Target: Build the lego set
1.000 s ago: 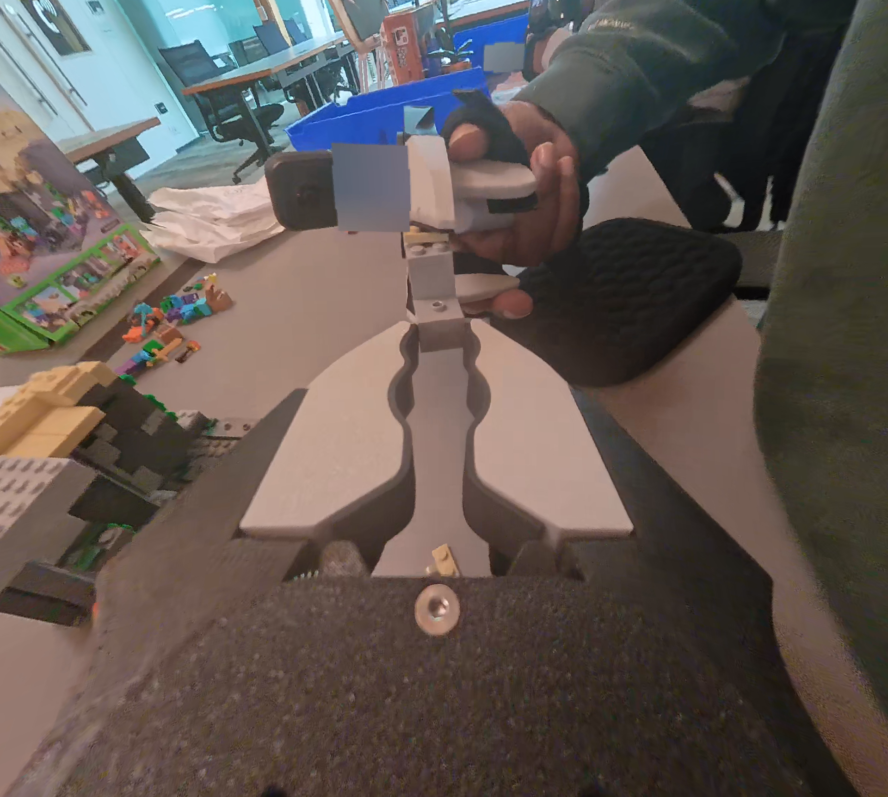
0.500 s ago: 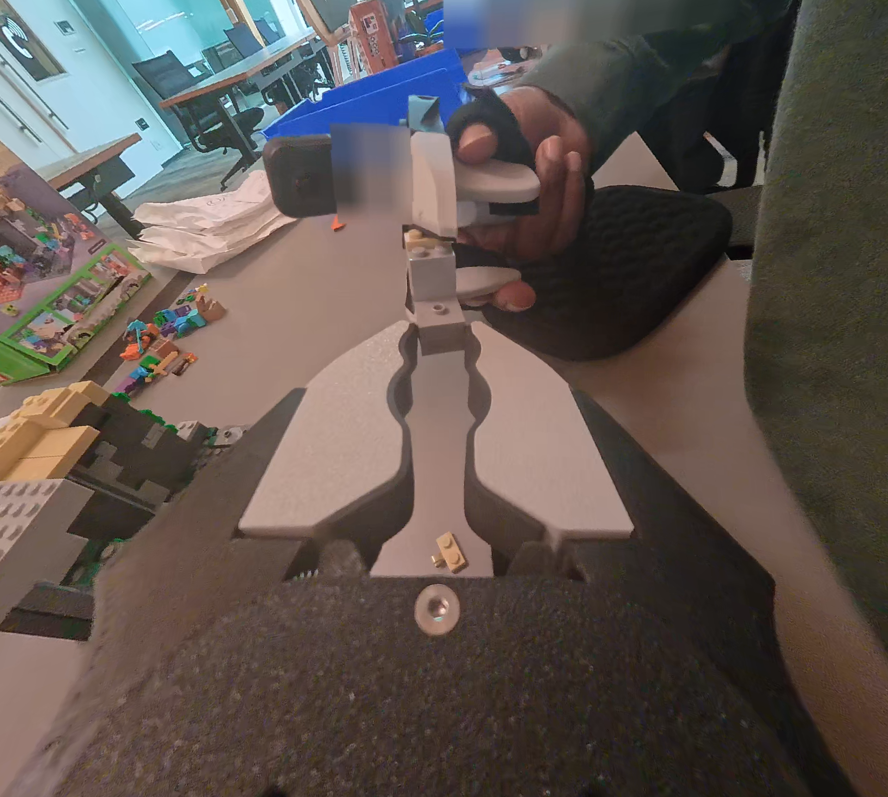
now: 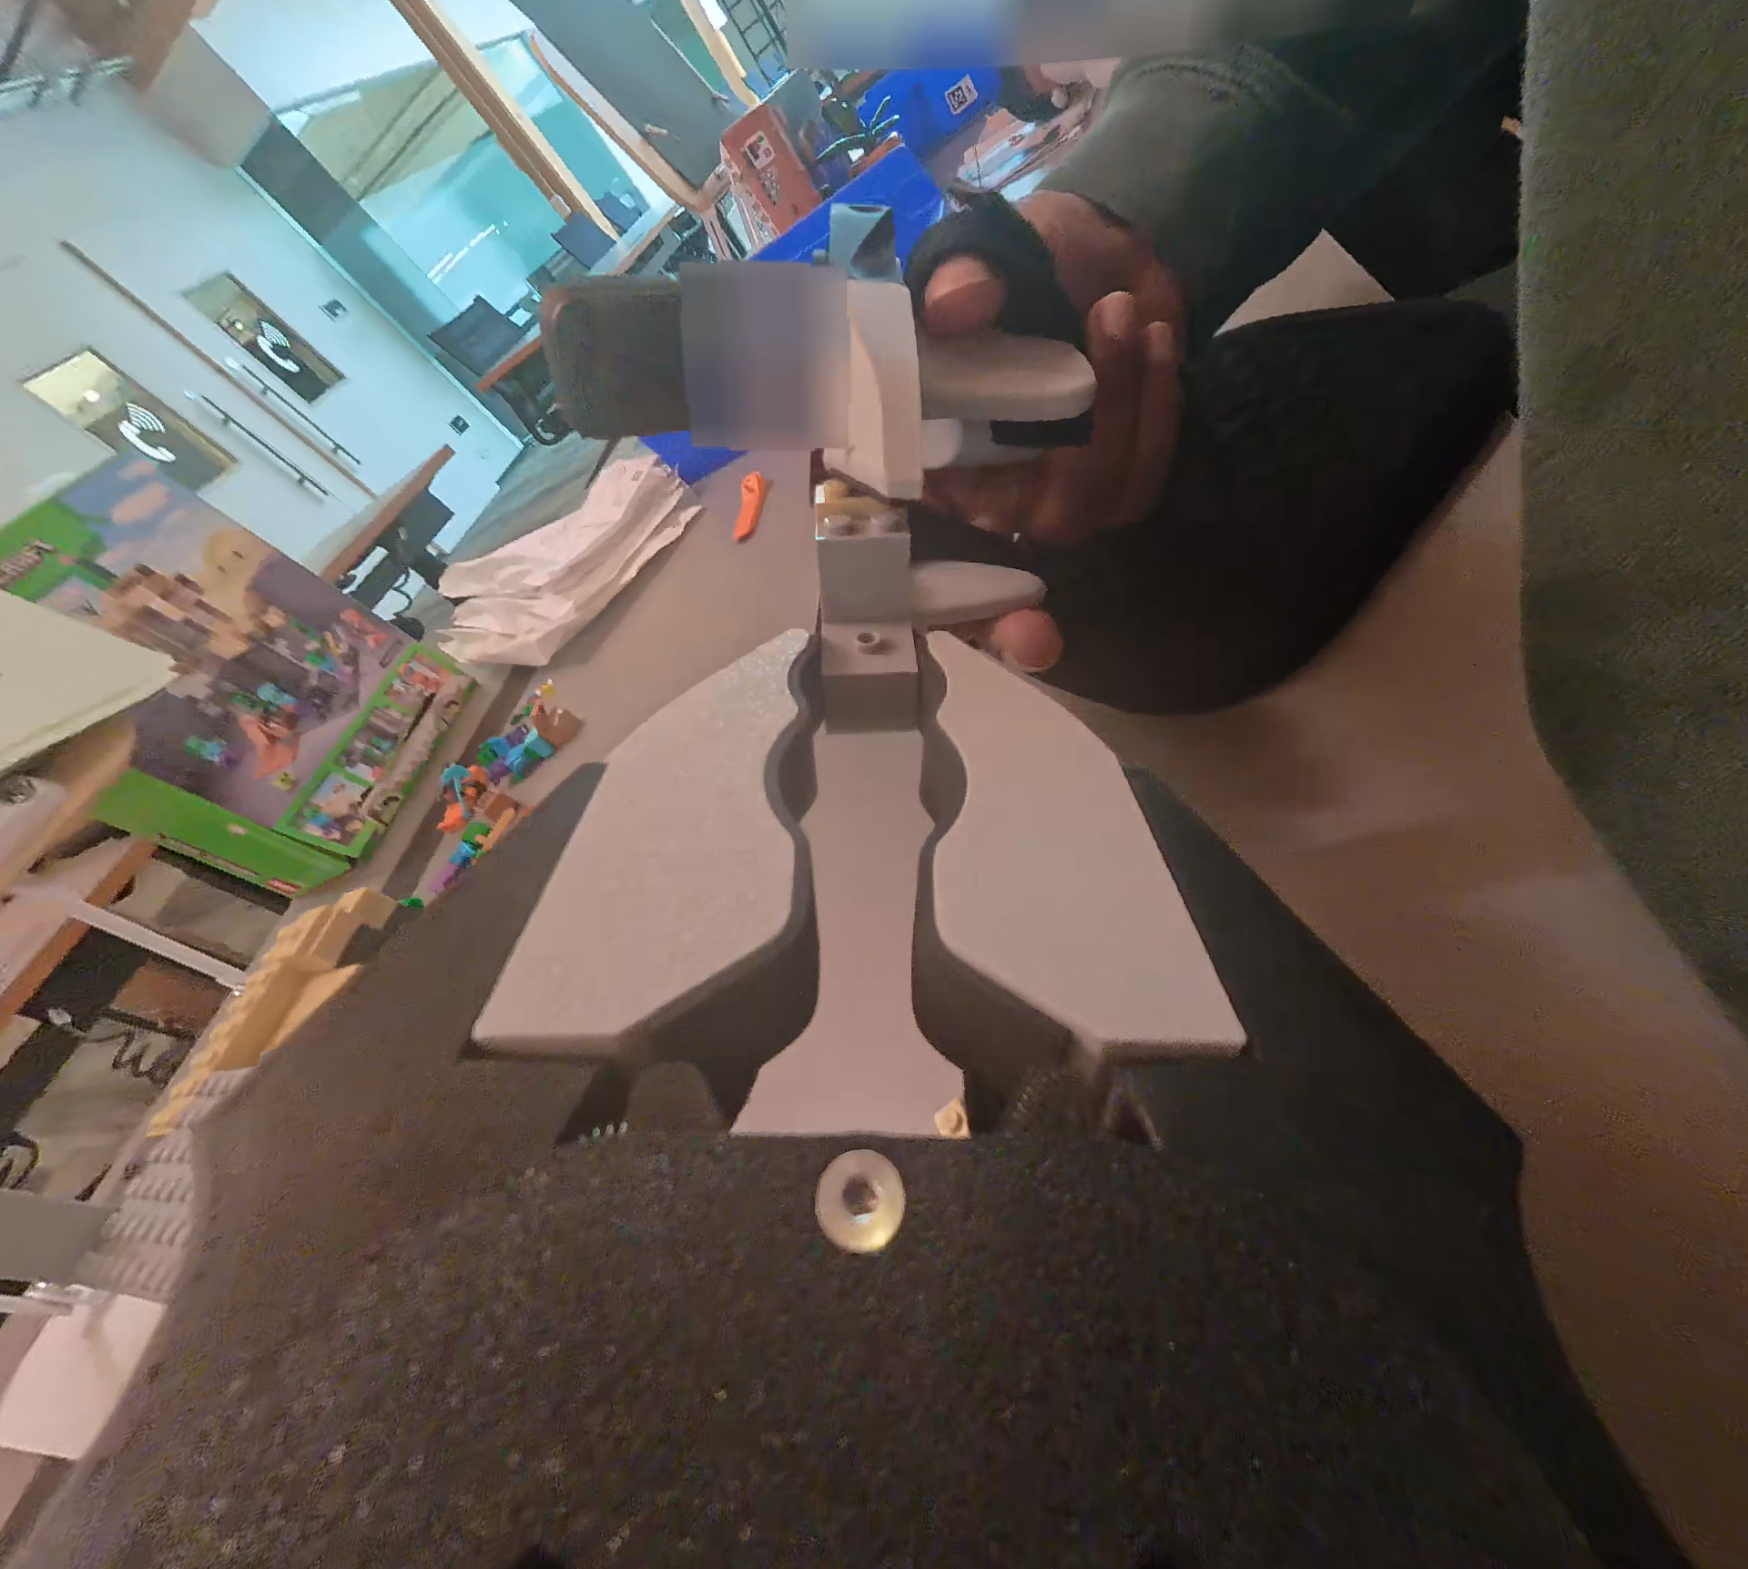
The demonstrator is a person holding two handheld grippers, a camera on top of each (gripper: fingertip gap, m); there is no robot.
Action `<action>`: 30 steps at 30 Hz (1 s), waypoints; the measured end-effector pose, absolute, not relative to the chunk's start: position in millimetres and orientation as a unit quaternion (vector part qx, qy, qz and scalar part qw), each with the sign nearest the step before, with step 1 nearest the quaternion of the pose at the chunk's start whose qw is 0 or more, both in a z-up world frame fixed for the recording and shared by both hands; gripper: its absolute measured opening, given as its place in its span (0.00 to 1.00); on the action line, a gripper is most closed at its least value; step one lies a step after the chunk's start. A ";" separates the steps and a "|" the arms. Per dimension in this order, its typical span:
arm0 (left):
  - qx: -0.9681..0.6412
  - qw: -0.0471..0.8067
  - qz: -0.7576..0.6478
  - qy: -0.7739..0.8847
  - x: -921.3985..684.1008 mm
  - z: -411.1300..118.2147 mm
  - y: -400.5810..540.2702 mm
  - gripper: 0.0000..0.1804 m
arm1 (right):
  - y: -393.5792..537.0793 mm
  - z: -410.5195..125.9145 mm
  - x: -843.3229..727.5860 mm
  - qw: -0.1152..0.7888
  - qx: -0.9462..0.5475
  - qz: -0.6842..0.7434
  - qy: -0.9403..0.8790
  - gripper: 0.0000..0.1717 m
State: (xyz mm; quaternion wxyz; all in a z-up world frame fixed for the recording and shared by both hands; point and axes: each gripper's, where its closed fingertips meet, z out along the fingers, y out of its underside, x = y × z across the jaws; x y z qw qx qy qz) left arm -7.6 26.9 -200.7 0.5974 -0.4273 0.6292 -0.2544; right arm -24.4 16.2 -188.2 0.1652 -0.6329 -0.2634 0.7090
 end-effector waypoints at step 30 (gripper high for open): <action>-0.585 0.477 -0.375 0.538 -7.6 -220.0 50.4 0.10 | 50.2 -198.0 -6.8 0.333 -0.666 0.311 -0.591 0.22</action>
